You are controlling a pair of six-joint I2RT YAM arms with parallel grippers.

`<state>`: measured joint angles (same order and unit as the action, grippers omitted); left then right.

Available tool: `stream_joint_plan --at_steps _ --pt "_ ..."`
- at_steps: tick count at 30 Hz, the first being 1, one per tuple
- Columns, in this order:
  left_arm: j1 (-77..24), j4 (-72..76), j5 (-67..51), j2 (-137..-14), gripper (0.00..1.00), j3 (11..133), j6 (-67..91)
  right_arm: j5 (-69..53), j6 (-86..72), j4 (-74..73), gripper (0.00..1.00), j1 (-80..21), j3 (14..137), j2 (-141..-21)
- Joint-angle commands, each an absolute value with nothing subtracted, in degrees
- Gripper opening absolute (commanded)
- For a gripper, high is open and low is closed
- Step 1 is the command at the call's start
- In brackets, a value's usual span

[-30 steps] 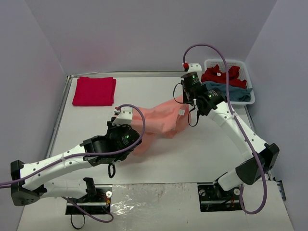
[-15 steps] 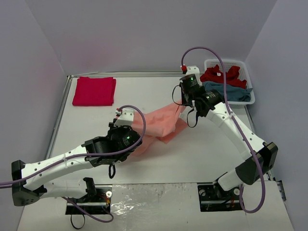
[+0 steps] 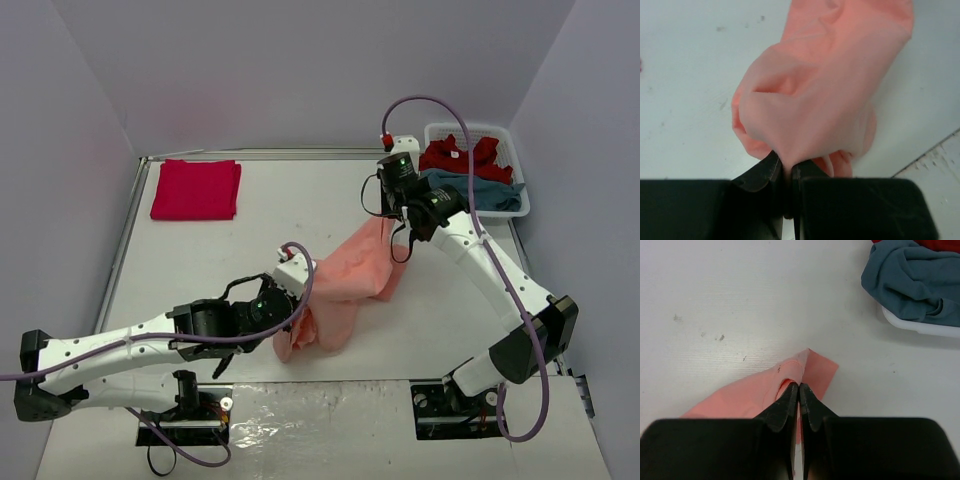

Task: Fold and stack the t-shirts
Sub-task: Flatten out the tshirt

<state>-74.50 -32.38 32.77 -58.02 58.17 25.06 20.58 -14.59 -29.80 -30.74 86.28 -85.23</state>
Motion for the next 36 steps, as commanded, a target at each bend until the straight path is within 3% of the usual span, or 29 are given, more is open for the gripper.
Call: stream_joint_plan --at_steps 1,2,3,4,6,7,10,17,24,36 --pt "-75.85 -24.98 21.73 -58.88 0.03 60.12 18.74 22.50 -14.68 -28.74 0.00 -30.15 86.40 -84.90" --pt "-76.55 -24.27 19.53 -59.15 0.04 60.03 17.50 22.50 -14.68 -28.83 0.00 -29.89 86.40 -84.90" --pt "-76.90 -23.21 16.29 -59.50 0.11 60.03 16.62 22.41 -14.68 -28.83 0.00 -29.80 86.40 -84.99" --pt "-77.95 -22.86 15.39 -60.11 0.38 60.12 15.39 22.41 -14.68 -28.74 0.00 -29.53 86.31 -84.99" --pt "-78.83 -21.63 13.46 -60.38 0.46 59.94 14.24 22.41 -14.59 -28.83 0.00 -29.44 86.31 -85.16" --pt "-79.19 -20.14 11.53 -60.12 0.58 59.51 13.54 22.41 -14.59 -28.83 0.00 -29.36 86.31 -85.25" --pt "-79.37 -17.06 10.37 -58.11 0.73 57.93 13.45 22.32 -14.59 -28.83 0.00 -29.18 86.40 -85.69" --pt "-79.19 -18.10 26.23 -56.07 0.85 55.90 16.43 21.71 -14.59 -28.83 0.00 -29.09 86.92 -86.66" --pt "-77.61 -20.21 34.78 -60.81 0.86 54.14 21.96 21.18 -14.77 -28.83 0.00 -29.18 86.57 -87.45" --pt "-67.51 -25.67 31.91 -63.19 0.85 51.16 31.64 21.18 -14.59 -28.74 0.00 -29.09 85.17 -87.54"
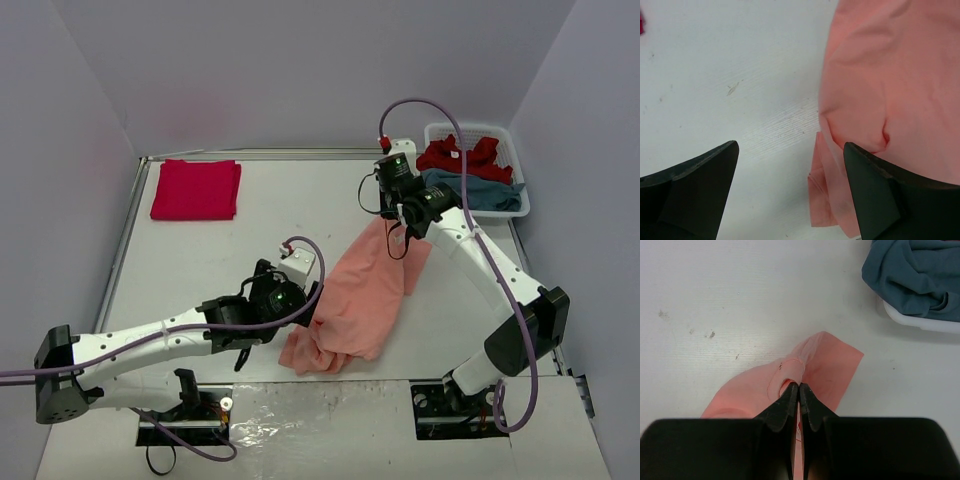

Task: Fold and stack the t-shirts
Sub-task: Flatten out the tshirt

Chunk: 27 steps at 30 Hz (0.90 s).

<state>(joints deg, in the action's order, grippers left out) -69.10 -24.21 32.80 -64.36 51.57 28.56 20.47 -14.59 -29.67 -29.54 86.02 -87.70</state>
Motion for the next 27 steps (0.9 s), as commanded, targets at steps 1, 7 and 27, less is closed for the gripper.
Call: stream_joint_plan --at_steps 1,7,27 --pt "-67.33 -25.49 31.56 -63.45 0.85 50.63 31.64 21.18 -14.59 -28.74 0.00 -29.09 85.08 -87.63" --pt "-66.80 -23.30 27.25 -66.53 0.85 49.92 32.08 21.09 -14.68 -28.74 0.00 -29.09 84.55 -88.07" --pt "-66.71 -17.05 19.69 -76.46 0.54 47.90 34.37 21.53 -14.50 -28.48 0.00 -29.18 82.53 -87.28"
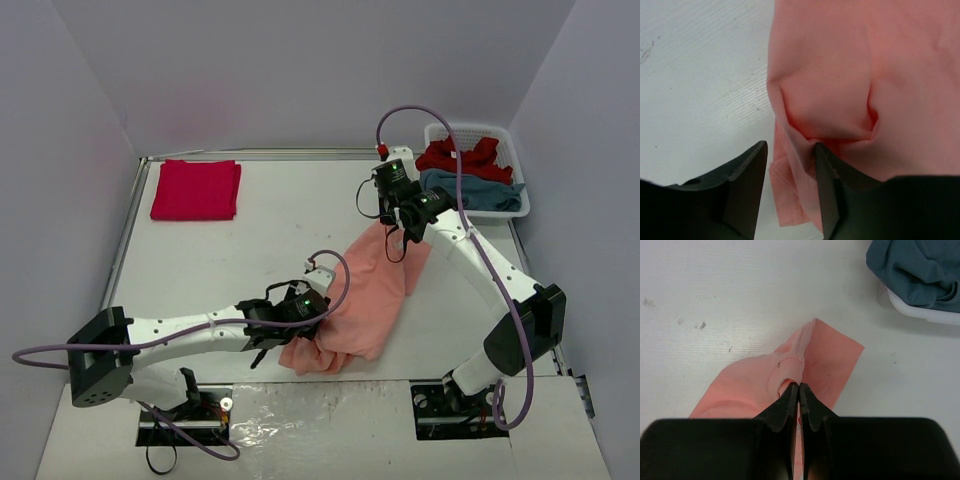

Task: Fold and stack the t-shirts
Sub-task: Flatten out the tshirt

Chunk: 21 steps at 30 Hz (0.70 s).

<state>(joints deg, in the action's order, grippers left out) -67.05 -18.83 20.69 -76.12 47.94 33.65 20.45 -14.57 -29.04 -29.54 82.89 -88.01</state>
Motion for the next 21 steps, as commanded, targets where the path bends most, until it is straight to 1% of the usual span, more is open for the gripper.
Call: stream_joint_plan --at_steps 1,4,5,7,14,18,21 --pt "-66.71 -16.96 19.60 -76.46 0.38 47.99 34.37 21.53 -14.50 -28.48 0.00 -29.09 82.44 -87.19" --pt "-66.71 -17.14 19.77 -75.85 0.20 47.90 34.37 21.62 -14.50 -28.39 0.00 -29.09 82.18 -86.93" --pt "-66.71 -17.23 20.04 -75.33 0.12 47.99 34.37 21.53 -14.50 -28.39 0.00 -29.09 82.18 -86.84" --pt "-66.71 -17.92 20.56 -74.97 0.03 48.42 34.36 21.62 -14.50 -28.30 0.00 -29.18 82.09 -86.66" --pt "-66.62 -21.26 23.20 -73.65 0.03 50.62 33.40 21.62 -14.33 -28.21 0.00 -29.09 81.65 -86.40" --pt "-65.92 -25.30 26.88 -72.78 0.02 54.21 32.52 21.62 -14.24 -28.13 0.00 -29.09 82.00 -86.40" --pt "-64.34 -31.09 32.50 -70.76 0.02 57.64 31.47 21.80 -14.24 -28.13 0.00 -29.00 83.31 -87.01"
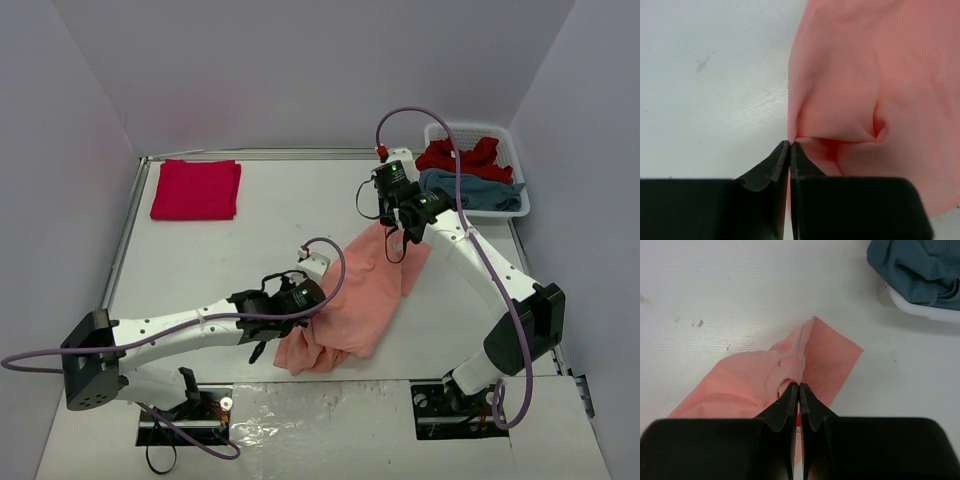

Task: Fold and stack the t-shirts
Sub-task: Flatten out the tshirt

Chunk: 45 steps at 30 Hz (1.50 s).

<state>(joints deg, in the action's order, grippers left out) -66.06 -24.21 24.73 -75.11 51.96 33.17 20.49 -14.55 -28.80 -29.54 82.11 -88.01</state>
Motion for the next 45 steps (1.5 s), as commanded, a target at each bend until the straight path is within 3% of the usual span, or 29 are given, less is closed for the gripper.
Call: stream_joint_plan --at_steps 1,14,20,24,30,32,34,41,45 --pt "-64.34 -32.24 33.65 -70.75 0.02 58.70 31.46 21.80 -14.24 -28.12 0.00 -29.00 83.76 -87.10" --pt "-58.36 -43.50 41.83 -64.60 0.02 74.34 22.41 19.60 -13.80 -28.21 0.00 -28.13 91.58 -89.56" --pt "-58.36 -45.35 41.66 -61.00 0.02 75.06 21.89 18.54 -13.45 -28.21 0.00 -27.60 92.20 -88.68" --pt "-58.45 -46.84 36.66 -59.07 0.02 73.31 21.97 18.54 -13.27 -28.13 0.00 -26.98 91.32 -88.59" --pt "-59.59 -44.21 18.66 -56.78 0.03 67.59 21.18 18.37 -13.36 -28.21 0.00 -26.81 90.70 -89.12" --pt "-60.11 -43.16 10.58 -57.39 0.30 65.40 20.13 18.46 -13.36 -28.21 0.00 -26.72 90.70 -89.47" --pt "-61.78 -41.75 6.96 -58.61 0.44 64.08 19.43 18.37 -13.45 -28.21 0.00 -26.72 90.79 -89.82" --pt "-66.10 -41.39 16.32 -59.68 0.64 63.11 23.11 17.58 -13.71 -28.13 0.00 -26.72 91.49 -91.67" --pt "-61.97 -42.80 24.42 -59.59 0.65 61.88 28.12 17.31 -13.71 -28.12 0.00 -26.72 91.06 -92.11"
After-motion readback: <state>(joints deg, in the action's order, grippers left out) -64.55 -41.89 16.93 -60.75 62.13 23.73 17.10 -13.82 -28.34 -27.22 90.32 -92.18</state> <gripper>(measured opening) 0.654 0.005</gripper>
